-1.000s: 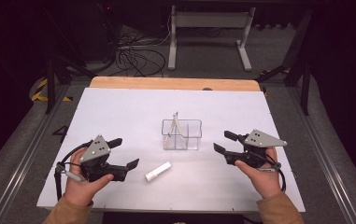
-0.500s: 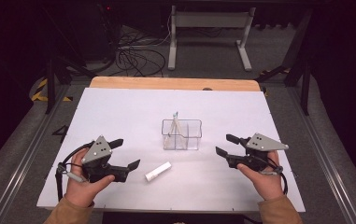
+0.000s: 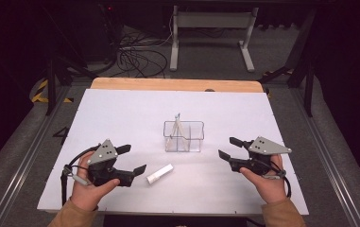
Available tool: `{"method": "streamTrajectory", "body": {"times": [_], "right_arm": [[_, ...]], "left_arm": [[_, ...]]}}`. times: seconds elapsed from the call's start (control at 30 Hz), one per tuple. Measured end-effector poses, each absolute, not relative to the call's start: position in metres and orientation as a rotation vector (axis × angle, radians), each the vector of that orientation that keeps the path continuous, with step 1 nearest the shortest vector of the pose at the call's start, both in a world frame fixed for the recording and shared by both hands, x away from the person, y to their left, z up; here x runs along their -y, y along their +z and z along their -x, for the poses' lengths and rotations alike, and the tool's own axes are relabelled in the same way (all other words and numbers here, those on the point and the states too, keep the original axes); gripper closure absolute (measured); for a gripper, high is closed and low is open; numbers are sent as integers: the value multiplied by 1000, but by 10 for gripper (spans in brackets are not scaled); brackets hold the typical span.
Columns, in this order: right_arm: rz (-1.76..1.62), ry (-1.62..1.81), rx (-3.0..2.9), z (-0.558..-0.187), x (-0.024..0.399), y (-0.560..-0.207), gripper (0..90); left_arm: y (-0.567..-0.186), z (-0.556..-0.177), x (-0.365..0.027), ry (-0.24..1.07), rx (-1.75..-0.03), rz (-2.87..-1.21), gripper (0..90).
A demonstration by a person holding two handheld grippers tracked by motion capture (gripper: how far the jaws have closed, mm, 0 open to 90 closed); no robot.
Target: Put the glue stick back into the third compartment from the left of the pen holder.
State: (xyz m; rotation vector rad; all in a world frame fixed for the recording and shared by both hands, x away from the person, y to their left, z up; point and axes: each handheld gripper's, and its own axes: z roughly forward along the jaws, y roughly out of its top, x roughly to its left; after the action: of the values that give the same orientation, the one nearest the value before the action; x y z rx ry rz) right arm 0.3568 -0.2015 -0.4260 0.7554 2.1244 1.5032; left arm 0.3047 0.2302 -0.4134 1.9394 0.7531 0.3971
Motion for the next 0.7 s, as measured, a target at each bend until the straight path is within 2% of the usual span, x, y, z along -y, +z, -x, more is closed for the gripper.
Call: {"method": "streamTrajectory", "body": {"times": [0.7], "right_arm": [[-756, 1509, -2130, -356, 201, -427, 357]], "left_arm": [[-454, -308, -200, 341, -758, -2104, 174]]}}
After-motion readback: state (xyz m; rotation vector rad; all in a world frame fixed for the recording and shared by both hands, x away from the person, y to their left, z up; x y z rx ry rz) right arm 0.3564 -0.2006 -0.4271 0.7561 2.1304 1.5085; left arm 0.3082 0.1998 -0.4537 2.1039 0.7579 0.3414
